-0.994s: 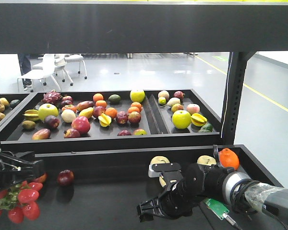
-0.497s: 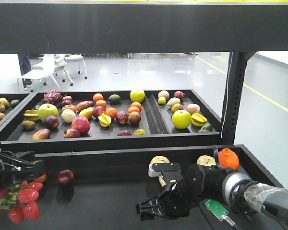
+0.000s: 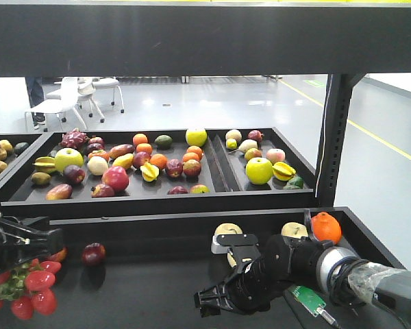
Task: Pick snacks and fruit into basket
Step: 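Align the open right gripper around the lime and lower onto it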
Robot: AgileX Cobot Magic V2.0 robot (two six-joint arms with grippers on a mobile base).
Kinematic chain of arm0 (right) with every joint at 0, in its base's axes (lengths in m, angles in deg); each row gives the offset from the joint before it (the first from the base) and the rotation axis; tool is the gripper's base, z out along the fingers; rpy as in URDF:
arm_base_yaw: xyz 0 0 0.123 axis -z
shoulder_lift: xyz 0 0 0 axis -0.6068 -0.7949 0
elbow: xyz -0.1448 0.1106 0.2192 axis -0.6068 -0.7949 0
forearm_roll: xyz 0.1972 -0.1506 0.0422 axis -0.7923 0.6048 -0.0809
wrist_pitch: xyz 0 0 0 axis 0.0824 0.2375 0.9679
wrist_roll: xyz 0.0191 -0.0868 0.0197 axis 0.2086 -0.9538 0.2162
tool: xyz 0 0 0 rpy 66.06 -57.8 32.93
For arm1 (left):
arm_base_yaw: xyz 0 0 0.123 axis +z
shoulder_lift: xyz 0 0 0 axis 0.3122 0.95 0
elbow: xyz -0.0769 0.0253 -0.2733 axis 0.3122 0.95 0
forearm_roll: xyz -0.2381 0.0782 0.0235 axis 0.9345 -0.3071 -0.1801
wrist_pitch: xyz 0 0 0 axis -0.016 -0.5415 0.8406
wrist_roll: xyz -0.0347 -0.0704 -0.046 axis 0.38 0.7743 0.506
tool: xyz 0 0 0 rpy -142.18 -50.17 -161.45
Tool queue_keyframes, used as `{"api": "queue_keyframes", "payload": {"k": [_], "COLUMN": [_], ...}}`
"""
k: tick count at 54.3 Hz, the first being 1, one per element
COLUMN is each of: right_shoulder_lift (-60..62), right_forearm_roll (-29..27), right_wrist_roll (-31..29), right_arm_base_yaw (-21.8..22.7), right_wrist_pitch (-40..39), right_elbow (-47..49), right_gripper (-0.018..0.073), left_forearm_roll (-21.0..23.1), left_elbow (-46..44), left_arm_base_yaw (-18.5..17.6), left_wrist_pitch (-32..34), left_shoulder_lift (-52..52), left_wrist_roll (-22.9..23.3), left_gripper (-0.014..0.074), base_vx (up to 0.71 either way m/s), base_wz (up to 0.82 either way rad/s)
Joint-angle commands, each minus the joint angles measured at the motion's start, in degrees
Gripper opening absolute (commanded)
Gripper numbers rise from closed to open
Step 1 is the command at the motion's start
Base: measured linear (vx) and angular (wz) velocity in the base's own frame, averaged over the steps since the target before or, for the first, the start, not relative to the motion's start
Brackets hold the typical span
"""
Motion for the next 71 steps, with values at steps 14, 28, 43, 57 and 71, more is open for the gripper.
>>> {"api": "queue_keyframes", "payload": {"k": [14,28,43,57,71], "right_shoulder_lift": [-0.6,-3.73,-5.38,-6.8,-6.98], "right_forearm_roll": [0.46,6.56,5.78,5.22,5.35], "right_wrist_roll": [3.66,8.77,10.3,10.3,10.3], "right_arm_base_yaw": [0.19,0.19,0.14,0.02,-0.04], "right_wrist_pitch": [1.85,7.12,5.99,5.78,4.7], "right_elbow": [7.39,10.85,10.85,10.85,10.85], "right_gripper": [0.0537,0.0537,0.0537,0.0537,0.0537], "left_forearm_roll": [-0.69,-0.69,-0.69,-0.69,-0.69], "left_elbow": [-1.71,-1.71,-1.71,-1.71,-1.71], "left_arm_base_yaw": [-0.35,-0.35,-0.35,-0.35,-0.35], "left_wrist_pitch": [3.91,3.91,3.91,3.91,3.91], "left_shoulder_lift": [-1.1,-1.1,-1.1,-1.1,-1.1], "left_wrist_roll": [-0.2,-0.2,-0.2,-0.2,-0.2], "left_gripper": [-0.0006,-0.0006,-0.0006,-0.0006,-0.0006], "base_vx": [0.0,0.0,0.0,0.0,0.0], "base_wz": [0.0,0.0,0.0,0.0,0.0]}}
